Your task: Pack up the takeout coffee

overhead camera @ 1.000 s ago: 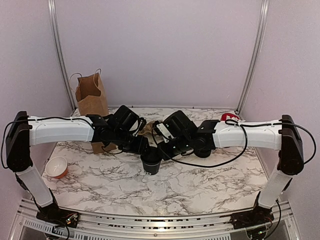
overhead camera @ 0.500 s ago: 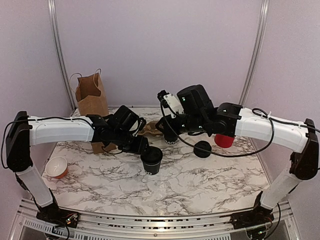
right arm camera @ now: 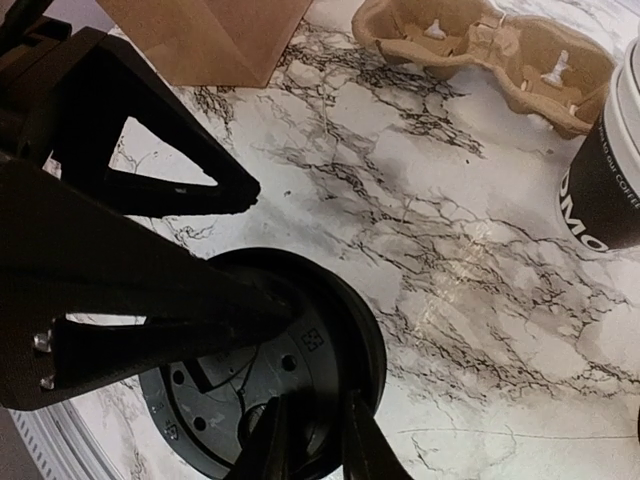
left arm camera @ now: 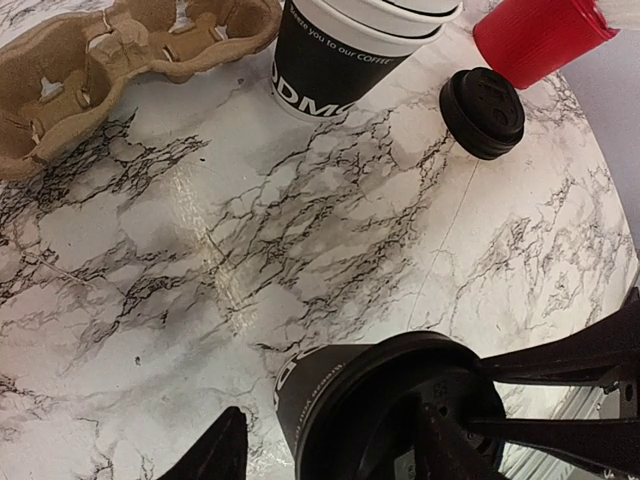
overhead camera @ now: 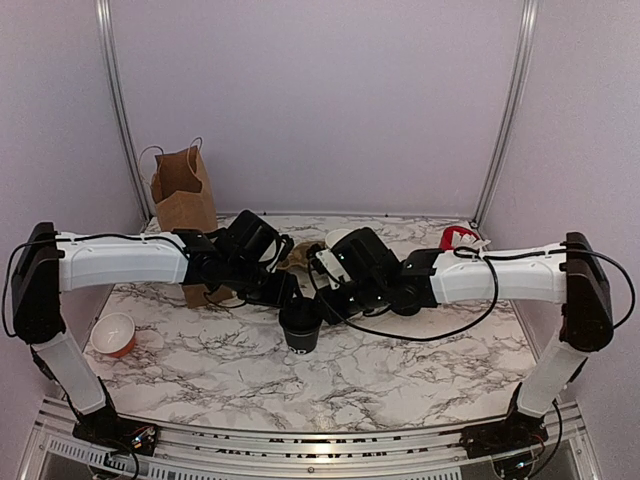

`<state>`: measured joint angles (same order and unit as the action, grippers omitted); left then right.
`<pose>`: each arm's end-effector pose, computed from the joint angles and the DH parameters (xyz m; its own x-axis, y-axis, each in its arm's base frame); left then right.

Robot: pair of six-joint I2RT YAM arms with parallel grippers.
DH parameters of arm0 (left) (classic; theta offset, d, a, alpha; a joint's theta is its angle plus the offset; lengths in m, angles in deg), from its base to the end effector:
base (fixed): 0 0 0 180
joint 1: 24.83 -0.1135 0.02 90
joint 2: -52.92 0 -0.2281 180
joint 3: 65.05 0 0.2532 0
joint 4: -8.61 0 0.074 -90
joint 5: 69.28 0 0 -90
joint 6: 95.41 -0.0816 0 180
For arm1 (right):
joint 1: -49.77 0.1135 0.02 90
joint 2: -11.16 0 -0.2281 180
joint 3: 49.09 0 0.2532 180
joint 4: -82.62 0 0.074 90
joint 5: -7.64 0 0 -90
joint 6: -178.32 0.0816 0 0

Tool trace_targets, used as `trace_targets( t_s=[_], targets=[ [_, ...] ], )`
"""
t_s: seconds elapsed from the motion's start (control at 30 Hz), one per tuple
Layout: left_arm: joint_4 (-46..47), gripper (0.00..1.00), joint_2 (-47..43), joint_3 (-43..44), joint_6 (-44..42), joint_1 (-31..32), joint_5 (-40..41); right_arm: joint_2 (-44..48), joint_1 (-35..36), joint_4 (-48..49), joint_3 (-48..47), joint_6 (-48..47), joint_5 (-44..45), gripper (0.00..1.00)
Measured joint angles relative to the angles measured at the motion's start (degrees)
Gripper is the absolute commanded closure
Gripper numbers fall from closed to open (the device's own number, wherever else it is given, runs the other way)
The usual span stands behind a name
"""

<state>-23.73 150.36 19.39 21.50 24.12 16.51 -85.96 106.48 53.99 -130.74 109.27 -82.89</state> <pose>0.2618 -0.3097 0.1722 -0.7723 0.1995 -0.6032 0.4895 0.7921 -0.3647 0.2211 0.3382 0.1640 -0.6569 -0.3490 -0.6684 -0.6474 0.7154 0.2628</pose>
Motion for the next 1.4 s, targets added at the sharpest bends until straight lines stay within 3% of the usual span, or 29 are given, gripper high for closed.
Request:
trace_targets(
  t_s=[0.27, 0.5, 0.73, 0.83, 1.0, 1.4],
  targets=[
    [0.2, 0.44, 0.0, 0.0, 0.0, 0.0, 0.2, -0.1, 0.1, -7.6, -6.8, -2.9, 1.6, 0.73],
    [0.2, 0.44, 0.0, 0.0, 0.0, 0.0, 0.3, 2.3, 0.3, -9.2, -14.2, -5.8, 4.1, 0.74],
    [0.2, 0.44, 0.0, 0.0, 0.1, 0.0, 0.2, 6.1, 0.3, -5.9, -5.8, -4.1, 3.8, 0.84],
    [0.2, 0.44, 0.0, 0.0, 0.0, 0.0, 0.2, 2.6, 0.3, -3.7, 1.1, -1.8, 0.3, 0.89],
    [0.1, 0.44, 0.0, 0.0, 0.0, 0.0, 0.3, -5.0, 0.9, -5.4, 7.2, 0.9, -2.4, 0.85],
    [0.1, 0.43, -0.1, 0.0, 0.0, 0.0, 0.9, 1.4, 1.2, -7.6, -2.4, -0.1, 1.2, 0.82]
  ],
)
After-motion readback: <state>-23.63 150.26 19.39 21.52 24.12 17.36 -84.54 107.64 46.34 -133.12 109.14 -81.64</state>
